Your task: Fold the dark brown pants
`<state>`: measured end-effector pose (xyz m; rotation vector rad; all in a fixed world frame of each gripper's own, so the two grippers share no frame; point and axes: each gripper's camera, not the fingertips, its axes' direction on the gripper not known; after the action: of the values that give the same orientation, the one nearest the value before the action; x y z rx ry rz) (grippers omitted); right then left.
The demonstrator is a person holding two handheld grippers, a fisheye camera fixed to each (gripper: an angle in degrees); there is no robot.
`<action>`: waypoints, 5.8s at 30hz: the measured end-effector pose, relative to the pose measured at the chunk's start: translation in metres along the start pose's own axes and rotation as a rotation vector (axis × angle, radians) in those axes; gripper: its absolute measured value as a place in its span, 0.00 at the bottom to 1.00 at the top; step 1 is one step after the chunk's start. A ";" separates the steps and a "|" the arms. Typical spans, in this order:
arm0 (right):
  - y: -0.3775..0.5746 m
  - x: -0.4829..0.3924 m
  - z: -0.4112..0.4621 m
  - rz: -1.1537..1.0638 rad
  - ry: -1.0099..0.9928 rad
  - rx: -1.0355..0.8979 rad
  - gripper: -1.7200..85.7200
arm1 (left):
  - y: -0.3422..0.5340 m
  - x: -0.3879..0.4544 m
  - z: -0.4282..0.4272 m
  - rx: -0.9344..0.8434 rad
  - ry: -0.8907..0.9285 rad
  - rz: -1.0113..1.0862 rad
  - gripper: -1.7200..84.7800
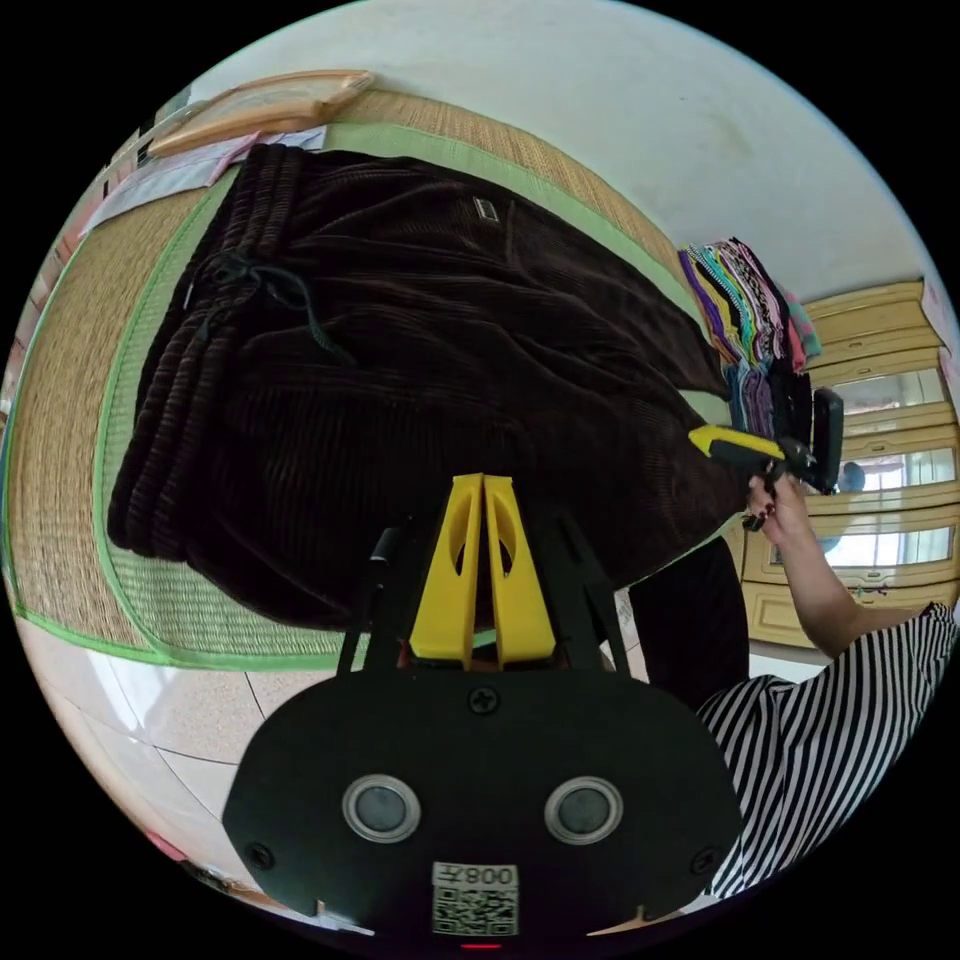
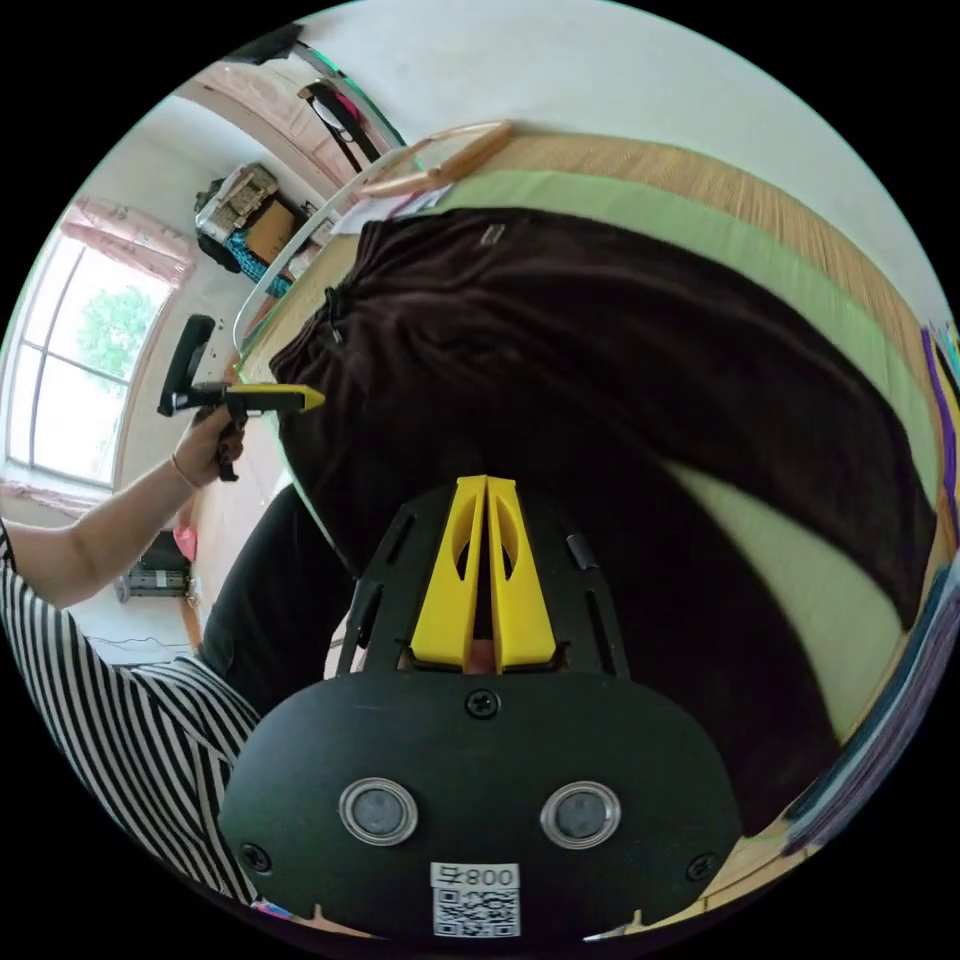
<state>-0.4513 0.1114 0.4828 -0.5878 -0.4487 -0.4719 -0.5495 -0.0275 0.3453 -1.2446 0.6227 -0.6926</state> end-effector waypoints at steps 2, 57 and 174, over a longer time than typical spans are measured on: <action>-0.059 -0.004 -0.019 -0.047 0.045 0.030 0.02 | -0.003 -0.006 0.001 -0.029 -0.031 0.029 0.02; -0.306 0.042 -0.401 -0.175 0.239 -0.129 0.05 | -0.141 -0.009 -0.216 -0.095 -0.472 0.330 0.04; 0.122 -0.314 -0.141 0.012 -0.073 -0.149 0.06 | 0.162 -0.139 0.181 -0.031 0.221 0.173 0.02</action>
<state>-0.6001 0.2056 0.1630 -0.7524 -0.4815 -0.4759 -0.4821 0.2192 0.2325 -1.1358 0.9155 -0.6819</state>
